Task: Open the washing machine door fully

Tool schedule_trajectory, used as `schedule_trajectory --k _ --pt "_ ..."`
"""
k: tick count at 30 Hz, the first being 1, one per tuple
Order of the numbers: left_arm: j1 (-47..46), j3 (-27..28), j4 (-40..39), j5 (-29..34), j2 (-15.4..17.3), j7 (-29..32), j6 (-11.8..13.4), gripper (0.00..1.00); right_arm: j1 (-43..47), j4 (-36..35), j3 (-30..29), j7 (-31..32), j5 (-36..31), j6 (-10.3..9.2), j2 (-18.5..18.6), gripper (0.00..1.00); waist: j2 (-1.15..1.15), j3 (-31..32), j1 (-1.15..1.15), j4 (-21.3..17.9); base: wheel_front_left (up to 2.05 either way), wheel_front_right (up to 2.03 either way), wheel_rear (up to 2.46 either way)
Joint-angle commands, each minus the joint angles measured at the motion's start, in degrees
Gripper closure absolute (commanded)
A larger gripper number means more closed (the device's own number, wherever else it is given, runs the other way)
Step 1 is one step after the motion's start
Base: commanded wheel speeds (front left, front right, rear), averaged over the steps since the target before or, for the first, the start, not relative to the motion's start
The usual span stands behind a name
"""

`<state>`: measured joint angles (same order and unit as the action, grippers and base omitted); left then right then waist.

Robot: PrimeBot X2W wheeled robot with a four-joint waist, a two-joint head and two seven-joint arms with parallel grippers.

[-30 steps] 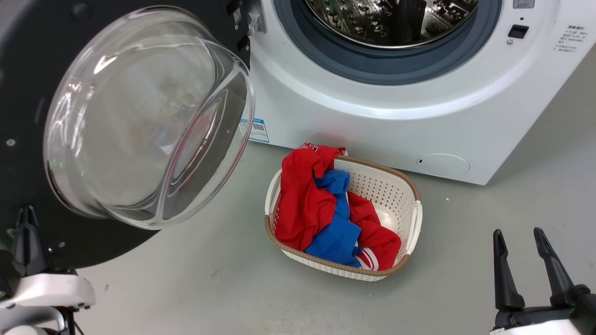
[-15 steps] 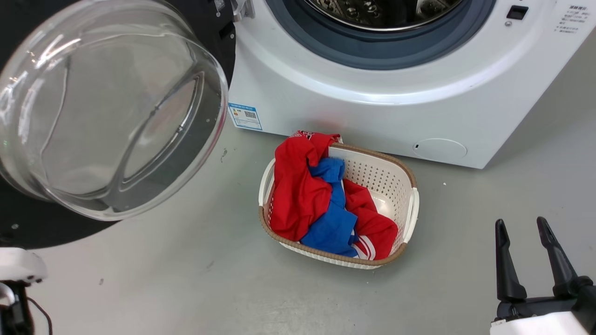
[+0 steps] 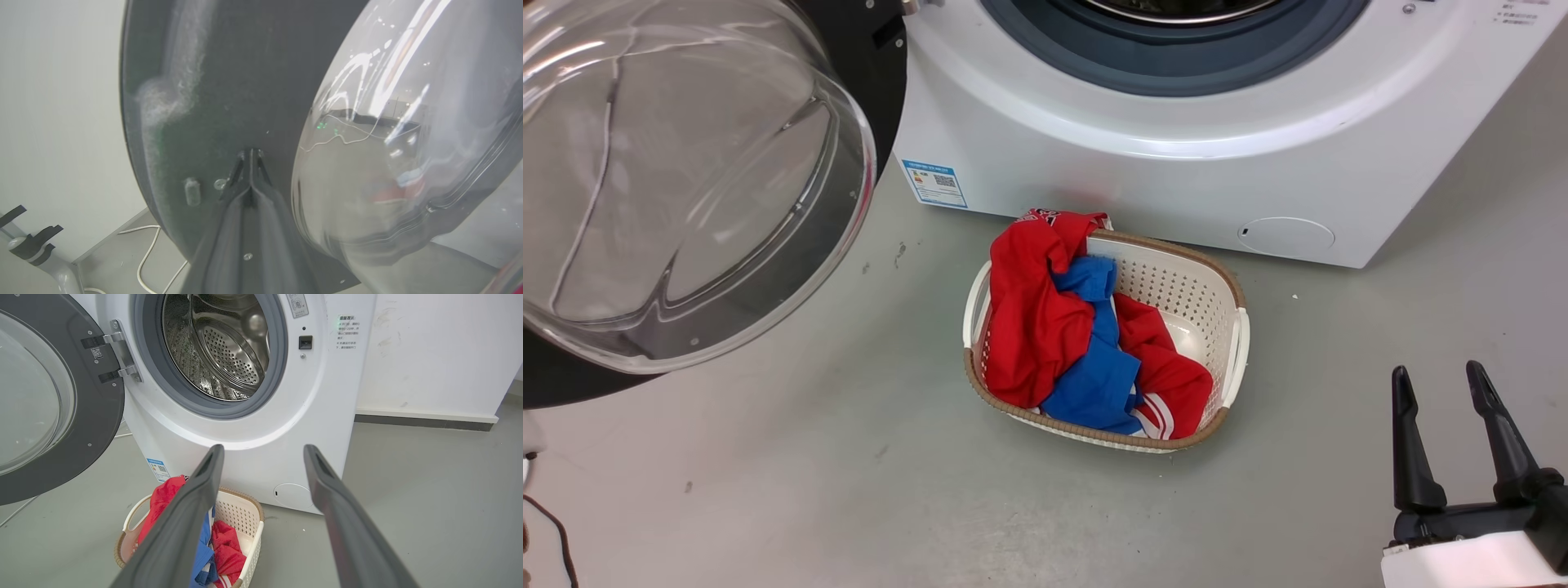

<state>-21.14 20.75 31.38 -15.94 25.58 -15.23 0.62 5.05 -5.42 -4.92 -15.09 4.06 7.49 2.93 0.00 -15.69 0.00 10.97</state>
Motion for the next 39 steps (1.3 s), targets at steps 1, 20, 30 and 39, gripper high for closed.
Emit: schedule_trajectory --k 1,20,30,39 --pt "-1.2 0.4 0.8 0.4 0.5 0.2 -0.3 1.00 -0.6 -0.2 0.1 -0.1 -0.1 0.01 -0.1 0.00 0.00 -0.1 0.00 -0.2 0.00 0.00 0.00" --pt "5.2 3.0 -13.1 10.6 -5.7 0.0 -2.5 1.00 0.5 0.7 -0.9 -0.1 2.8 0.01 -0.1 0.00 0.00 6.4 0.00 -0.7 0.00 0.00 0.00" --pt "11.2 -2.8 -27.2 14.0 -12.2 0.0 -4.9 1.00 3.2 0.6 -1.4 -0.1 3.4 0.01 -0.1 0.00 0.00 12.0 0.00 -1.5 0.00 0.00 0.00" --pt "15.6 -11.9 -32.3 16.2 -17.9 0.0 -5.7 1.00 3.7 -0.7 -2.3 -0.1 4.0 0.01 -0.1 0.00 0.00 13.6 0.00 -3.4 0.00 0.00 0.00"
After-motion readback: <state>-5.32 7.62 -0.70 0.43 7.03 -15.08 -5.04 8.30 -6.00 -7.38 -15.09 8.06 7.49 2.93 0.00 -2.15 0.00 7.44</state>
